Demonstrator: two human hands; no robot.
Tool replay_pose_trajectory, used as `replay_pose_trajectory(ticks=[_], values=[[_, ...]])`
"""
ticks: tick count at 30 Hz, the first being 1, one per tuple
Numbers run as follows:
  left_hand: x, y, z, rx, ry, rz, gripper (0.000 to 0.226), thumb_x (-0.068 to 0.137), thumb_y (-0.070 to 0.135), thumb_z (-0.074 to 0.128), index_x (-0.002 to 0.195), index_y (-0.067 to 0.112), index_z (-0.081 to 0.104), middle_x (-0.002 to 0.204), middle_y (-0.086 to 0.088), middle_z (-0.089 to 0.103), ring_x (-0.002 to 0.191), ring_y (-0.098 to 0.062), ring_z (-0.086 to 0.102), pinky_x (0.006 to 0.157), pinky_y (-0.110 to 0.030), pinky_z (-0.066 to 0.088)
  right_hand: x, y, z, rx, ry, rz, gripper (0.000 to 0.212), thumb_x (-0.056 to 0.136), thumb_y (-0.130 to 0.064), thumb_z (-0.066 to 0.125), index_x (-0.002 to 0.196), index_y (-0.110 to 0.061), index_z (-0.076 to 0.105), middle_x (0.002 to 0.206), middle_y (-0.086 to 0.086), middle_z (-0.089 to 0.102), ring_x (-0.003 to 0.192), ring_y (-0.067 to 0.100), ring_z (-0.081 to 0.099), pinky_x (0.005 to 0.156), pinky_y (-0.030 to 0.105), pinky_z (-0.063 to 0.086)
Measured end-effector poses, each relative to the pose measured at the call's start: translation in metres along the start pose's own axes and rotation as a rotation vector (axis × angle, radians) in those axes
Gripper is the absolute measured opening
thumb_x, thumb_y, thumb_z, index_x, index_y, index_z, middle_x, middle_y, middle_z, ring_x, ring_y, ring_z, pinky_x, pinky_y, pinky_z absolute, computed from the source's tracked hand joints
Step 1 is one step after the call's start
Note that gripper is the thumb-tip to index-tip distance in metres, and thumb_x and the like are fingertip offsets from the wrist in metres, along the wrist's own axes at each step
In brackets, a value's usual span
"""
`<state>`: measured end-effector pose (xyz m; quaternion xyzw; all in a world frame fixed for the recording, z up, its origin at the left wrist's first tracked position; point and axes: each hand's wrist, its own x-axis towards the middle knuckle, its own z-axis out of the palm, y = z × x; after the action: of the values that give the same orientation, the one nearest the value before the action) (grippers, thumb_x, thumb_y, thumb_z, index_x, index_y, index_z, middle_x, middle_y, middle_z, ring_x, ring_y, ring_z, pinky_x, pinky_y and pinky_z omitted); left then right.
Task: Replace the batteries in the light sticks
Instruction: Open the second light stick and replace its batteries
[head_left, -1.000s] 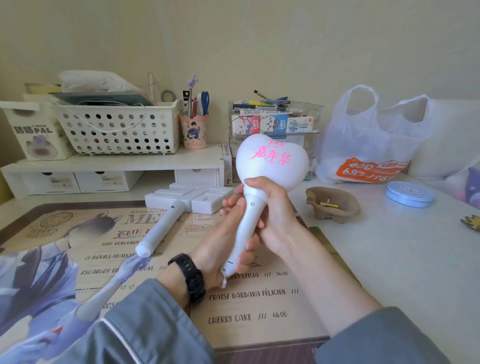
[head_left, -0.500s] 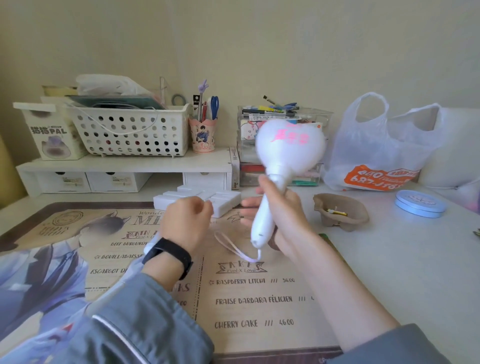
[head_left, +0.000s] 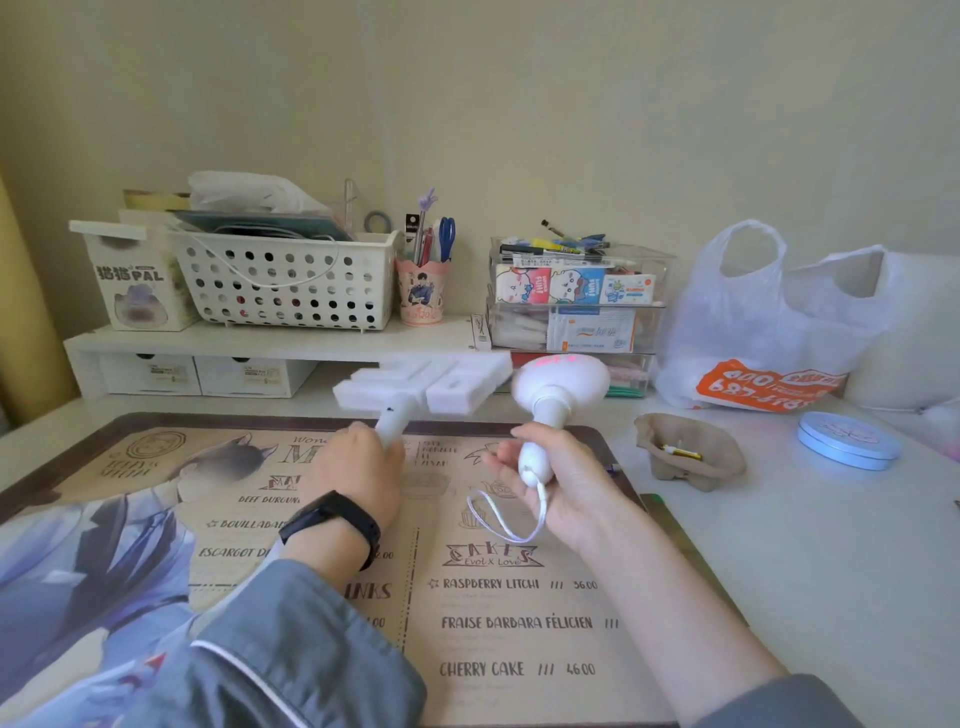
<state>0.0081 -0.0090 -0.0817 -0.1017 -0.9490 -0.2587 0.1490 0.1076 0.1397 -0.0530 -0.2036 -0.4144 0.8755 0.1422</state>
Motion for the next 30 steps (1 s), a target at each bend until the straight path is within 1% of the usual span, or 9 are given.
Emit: replay_pose_trajectory(ticks=[4,7,12,16,19,21,24,26,30], values=[[-0.001,0.01,-0.003,-0.302,0.193,0.089,0.034,0.095,0.039,0.042,0.082,0.009,0.047,0.075,-0.007,0.055,0.067,-0.031,0.053,0.058,-0.037,0.04,0.0,-0.002,-0.005,-0.146,0.018,0.126,0.016,0.085,-0.004,0.061,0.091,-0.007,0.047,0.076,0.02,0.059,0.036,0.014,0.05,0.032,0.017,0.043],[-0.007,0.018,-0.009,-0.788,0.051,0.069,0.036,0.095,0.036,0.045,0.085,0.002,0.05,0.064,-0.005,0.047,0.054,-0.023,0.045,0.05,-0.034,0.039,0.0,0.001,-0.004,-0.336,-0.017,0.115,0.014,0.084,0.002,0.059,0.085,-0.004,0.046,0.069,0.016,0.054,0.039,0.014,0.046,0.031,0.017,0.035],[-0.017,0.03,-0.019,-1.337,-0.217,-0.084,0.037,0.098,0.035,0.044,0.105,0.001,0.057,0.067,-0.003,0.04,0.038,-0.011,0.035,0.038,-0.019,0.028,0.011,0.02,-0.006,-0.969,0.237,-0.243,0.027,0.079,-0.009,0.057,0.095,-0.01,0.035,0.037,-0.002,0.05,0.032,0.015,0.048,0.052,0.027,0.047],[-0.017,0.031,-0.019,-1.514,-0.292,-0.165,0.035,0.098,0.036,0.044,0.108,0.007,0.061,0.068,-0.002,0.044,0.037,-0.01,0.034,0.036,-0.016,0.027,0.016,0.024,-0.008,-1.134,0.269,-0.419,0.018,0.083,-0.02,0.053,0.09,-0.004,0.047,0.033,-0.002,0.051,0.03,0.02,0.057,0.057,0.039,0.052],[-0.016,0.03,-0.019,-1.587,-0.317,-0.182,0.033,0.098,0.037,0.042,0.107,0.01,0.061,0.065,0.0,0.044,0.036,-0.009,0.033,0.036,-0.014,0.025,0.02,0.026,-0.007,-1.21,0.293,-0.459,0.025,0.085,-0.029,0.05,0.078,-0.006,0.055,0.054,0.004,0.056,0.034,0.023,0.059,0.054,0.041,0.055],[-0.016,0.03,-0.02,-1.652,-0.366,-0.199,0.033,0.099,0.037,0.04,0.109,0.011,0.059,0.064,0.0,0.043,0.035,-0.008,0.032,0.034,-0.013,0.024,0.02,0.027,-0.006,-1.301,0.326,-0.504,0.028,0.087,-0.031,0.048,0.077,-0.006,0.054,0.068,0.005,0.055,0.057,0.03,0.062,0.053,0.034,0.048],[-0.017,0.03,-0.023,-1.803,-0.506,-0.219,0.034,0.099,0.039,0.036,0.116,0.015,0.054,0.062,0.001,0.043,0.034,-0.006,0.032,0.031,-0.011,0.023,0.015,0.029,-0.005,-1.631,0.375,-0.621,0.019,0.091,-0.028,0.049,0.095,-0.009,0.052,0.086,0.006,0.052,0.088,0.031,0.057,0.058,0.031,0.032],[-0.018,0.03,-0.025,-1.879,-0.614,-0.216,0.035,0.099,0.039,0.033,0.119,0.019,0.053,0.063,0.0,0.043,0.034,-0.006,0.031,0.031,-0.01,0.022,0.009,0.028,0.0,-1.785,0.427,-0.735,0.024,0.091,-0.027,0.051,0.109,-0.012,0.052,0.103,0.008,0.053,0.096,0.031,0.057,0.06,0.032,0.036],[-0.021,0.029,-0.027,-1.907,-0.752,-0.195,0.041,0.099,0.04,0.032,0.129,0.02,0.052,0.065,0.0,0.044,0.036,-0.007,0.033,0.034,-0.011,0.026,0.009,0.024,0.008,-1.3,0.212,-1.22,0.021,0.09,-0.02,0.054,0.108,-0.012,0.061,0.101,0.004,0.056,0.087,0.017,0.054,0.073,0.034,0.045]])
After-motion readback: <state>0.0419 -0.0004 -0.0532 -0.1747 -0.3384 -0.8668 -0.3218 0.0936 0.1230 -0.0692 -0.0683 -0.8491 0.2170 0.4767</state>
